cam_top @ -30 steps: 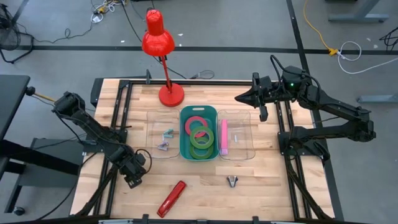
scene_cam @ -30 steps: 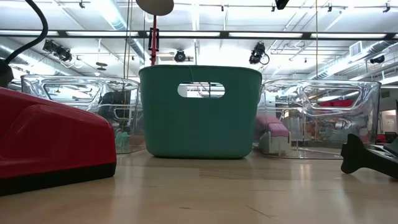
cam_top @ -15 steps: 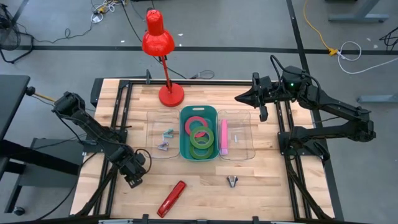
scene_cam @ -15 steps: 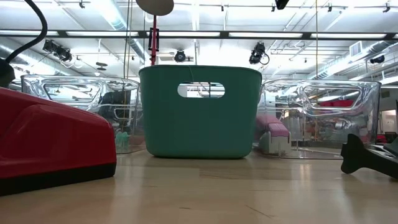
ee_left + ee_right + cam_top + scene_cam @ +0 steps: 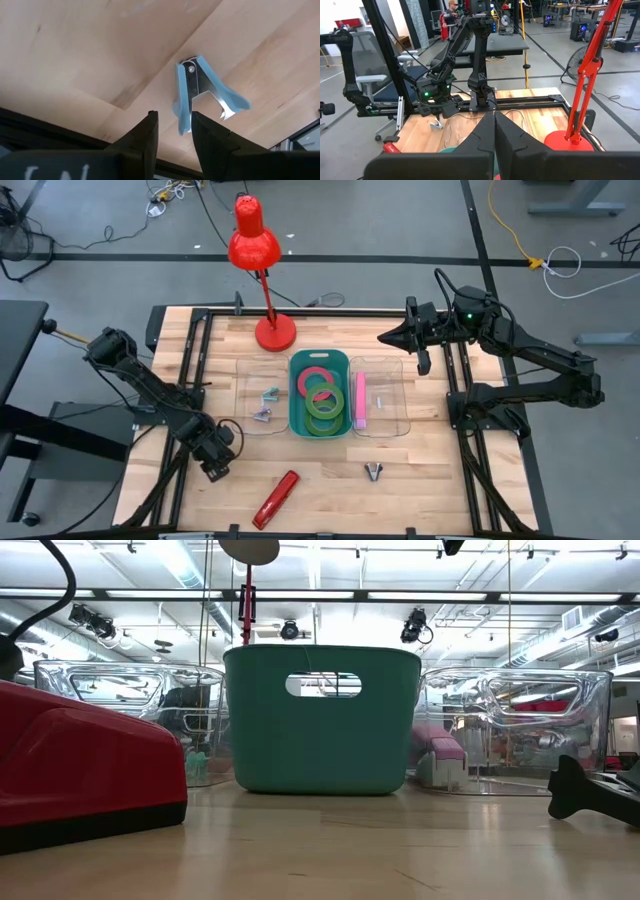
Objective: Pick and place Stapler, Stapler remover, tape
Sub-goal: Put the light blue stapler remover into the left transparent bin
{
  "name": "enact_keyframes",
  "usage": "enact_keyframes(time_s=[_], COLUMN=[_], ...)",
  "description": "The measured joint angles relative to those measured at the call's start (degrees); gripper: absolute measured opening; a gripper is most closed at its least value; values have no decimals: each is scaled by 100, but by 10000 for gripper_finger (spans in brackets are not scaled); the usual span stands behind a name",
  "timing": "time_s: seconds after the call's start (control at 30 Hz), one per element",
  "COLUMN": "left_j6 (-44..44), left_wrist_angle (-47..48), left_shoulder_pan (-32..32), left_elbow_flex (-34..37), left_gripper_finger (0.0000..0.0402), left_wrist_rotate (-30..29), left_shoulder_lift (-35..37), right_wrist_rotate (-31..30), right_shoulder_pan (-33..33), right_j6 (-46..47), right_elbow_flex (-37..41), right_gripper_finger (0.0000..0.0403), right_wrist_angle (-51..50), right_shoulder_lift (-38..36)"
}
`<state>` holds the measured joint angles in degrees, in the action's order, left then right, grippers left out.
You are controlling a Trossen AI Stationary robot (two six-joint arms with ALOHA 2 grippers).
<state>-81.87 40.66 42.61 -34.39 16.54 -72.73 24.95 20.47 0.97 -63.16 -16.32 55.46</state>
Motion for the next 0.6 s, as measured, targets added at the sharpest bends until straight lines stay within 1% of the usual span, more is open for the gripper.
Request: enact_keyframes(time_s=[0.2, 0.33, 0.43, 0.6], left_j6=[3, 11, 32, 44], left_wrist_angle=[-13, -57, -160, -173], left_shoulder_pan=[2, 0, 2, 2], left_elbow_flex=[0, 0, 0, 0], left_gripper_finger=[121, 114, 100, 59], left_wrist_rotate=[130, 167, 214, 236], left_shoulder_lift=[0, 0, 0, -2], right_wrist_rotate=[-2, -2, -2, -7], right_shoulder_pan=[0, 0, 0, 0], right_j6=[-7, -13, -13, -57], right_elbow_flex=[0, 1, 0, 0], right_gripper_finger=[4, 4, 4, 4], right_wrist_angle=[0, 0, 0, 0], right_shoulder_lift=[0, 0, 0, 0])
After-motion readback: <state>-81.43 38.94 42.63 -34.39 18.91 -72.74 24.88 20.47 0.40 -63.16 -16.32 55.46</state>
